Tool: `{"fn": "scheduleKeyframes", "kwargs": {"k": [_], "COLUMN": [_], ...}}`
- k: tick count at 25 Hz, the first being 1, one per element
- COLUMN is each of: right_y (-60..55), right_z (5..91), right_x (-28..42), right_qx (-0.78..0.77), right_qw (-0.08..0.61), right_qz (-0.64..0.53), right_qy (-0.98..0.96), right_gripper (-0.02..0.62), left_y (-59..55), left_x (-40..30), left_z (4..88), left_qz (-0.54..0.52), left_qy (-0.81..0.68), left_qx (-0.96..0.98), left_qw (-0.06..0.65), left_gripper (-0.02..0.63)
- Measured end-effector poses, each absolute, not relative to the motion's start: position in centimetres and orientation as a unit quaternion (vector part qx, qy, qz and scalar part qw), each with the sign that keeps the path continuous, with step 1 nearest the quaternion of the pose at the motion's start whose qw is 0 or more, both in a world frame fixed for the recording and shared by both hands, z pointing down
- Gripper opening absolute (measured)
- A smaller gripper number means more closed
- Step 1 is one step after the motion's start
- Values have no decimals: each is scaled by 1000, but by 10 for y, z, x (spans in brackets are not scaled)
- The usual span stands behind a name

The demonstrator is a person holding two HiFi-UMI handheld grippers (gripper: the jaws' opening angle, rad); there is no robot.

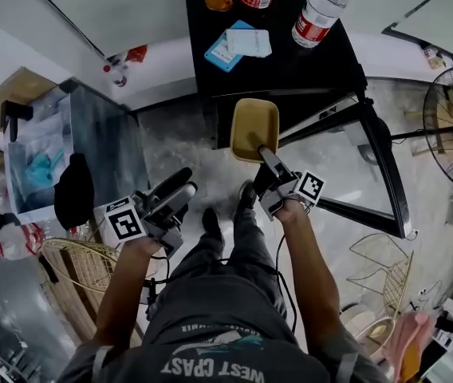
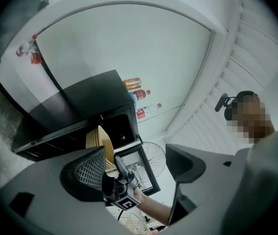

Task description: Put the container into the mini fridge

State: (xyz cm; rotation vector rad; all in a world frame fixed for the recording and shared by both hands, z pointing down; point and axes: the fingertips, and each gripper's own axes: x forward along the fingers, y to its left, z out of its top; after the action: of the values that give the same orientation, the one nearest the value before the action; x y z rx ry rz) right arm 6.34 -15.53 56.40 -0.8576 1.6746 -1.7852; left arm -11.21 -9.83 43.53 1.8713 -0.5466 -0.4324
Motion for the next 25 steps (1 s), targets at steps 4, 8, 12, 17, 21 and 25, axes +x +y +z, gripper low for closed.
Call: {"fn": "scheduleKeyframes", "kwargs": {"k": [4, 8, 12, 17, 21, 25], "right_y": [-168, -180, -193, -207, -216, -226], "right_z": [586, 607, 628, 653, 669, 682], "right_x": [68, 74, 76, 78, 76, 73], "right_qx": [-330, -339, -345, -356, -361, -365], "right_qw": [268, 268, 266, 264, 260, 258], "right_qz": [-665, -667, -672, -676, -679, -682], "right_qy": [614, 607, 599, 589, 585, 579], "right_gripper": [310, 310, 310, 310, 310, 310], "left_y": [-99, -102, -106, -108, -110, -111], "left_x": [-115, -116, -120, -124, -127, -131], "left_z": [442, 446, 451, 459, 465, 471], "left_qz": [-181, -181, -181, -178, -175, -172], "left_qy": [-239, -245, -253, -259, -264, -268], "left_qx": [783, 779, 776, 771, 767, 764], "left_qw": [545, 548, 549, 554, 559, 562], "left_gripper": [387, 388, 387, 387, 387, 387]}}
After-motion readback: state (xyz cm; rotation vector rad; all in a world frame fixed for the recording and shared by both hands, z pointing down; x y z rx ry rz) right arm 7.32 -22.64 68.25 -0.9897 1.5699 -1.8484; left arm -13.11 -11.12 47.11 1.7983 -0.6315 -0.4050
